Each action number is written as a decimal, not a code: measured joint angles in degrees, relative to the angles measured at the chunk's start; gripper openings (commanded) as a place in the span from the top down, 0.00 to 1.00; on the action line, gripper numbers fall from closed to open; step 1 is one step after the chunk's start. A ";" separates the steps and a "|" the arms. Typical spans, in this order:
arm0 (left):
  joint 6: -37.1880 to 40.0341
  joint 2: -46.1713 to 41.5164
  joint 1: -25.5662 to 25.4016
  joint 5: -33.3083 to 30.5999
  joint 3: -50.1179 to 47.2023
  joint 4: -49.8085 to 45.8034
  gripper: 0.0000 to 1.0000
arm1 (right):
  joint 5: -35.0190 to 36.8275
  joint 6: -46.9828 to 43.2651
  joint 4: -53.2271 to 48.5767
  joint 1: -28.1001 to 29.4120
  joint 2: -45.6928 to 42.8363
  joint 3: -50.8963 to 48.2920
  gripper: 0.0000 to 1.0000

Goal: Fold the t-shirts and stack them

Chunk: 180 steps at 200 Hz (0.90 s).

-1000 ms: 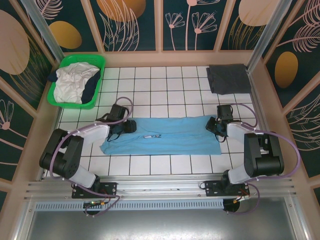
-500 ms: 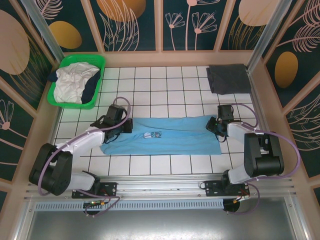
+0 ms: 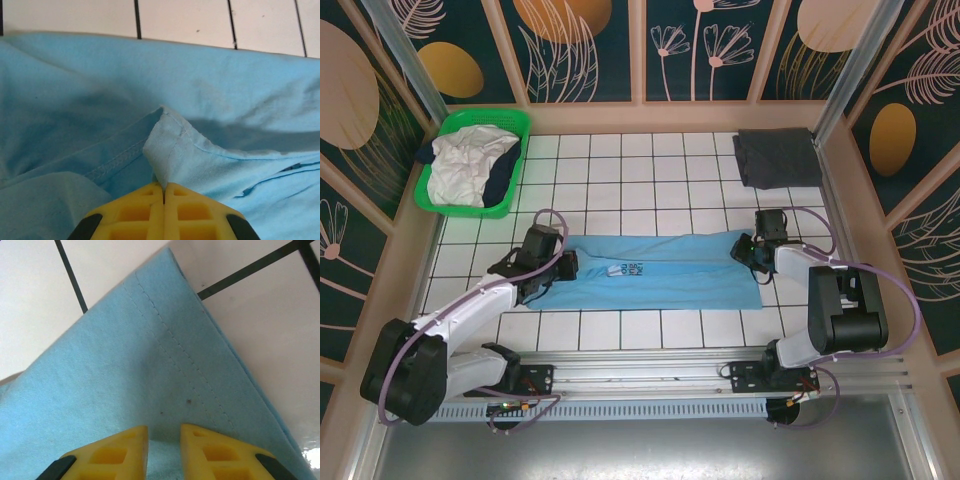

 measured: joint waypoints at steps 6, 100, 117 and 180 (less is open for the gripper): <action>-0.35 0.17 0.00 -0.11 -0.22 -0.04 1.00 | -0.22 0.00 0.11 0.00 0.00 -0.04 0.74; -5.27 0.90 0.00 -7.17 -0.63 -0.24 1.00 | -2.64 -0.42 -0.96 0.00 -3.91 -0.09 0.51; -5.73 2.14 0.00 -8.35 -0.55 -0.48 1.00 | -1.99 -0.17 -2.21 0.48 -6.36 -0.35 0.50; -6.60 4.59 0.00 -11.04 -0.15 -1.01 1.00 | -1.16 2.69 -3.30 9.44 -11.15 -4.66 0.52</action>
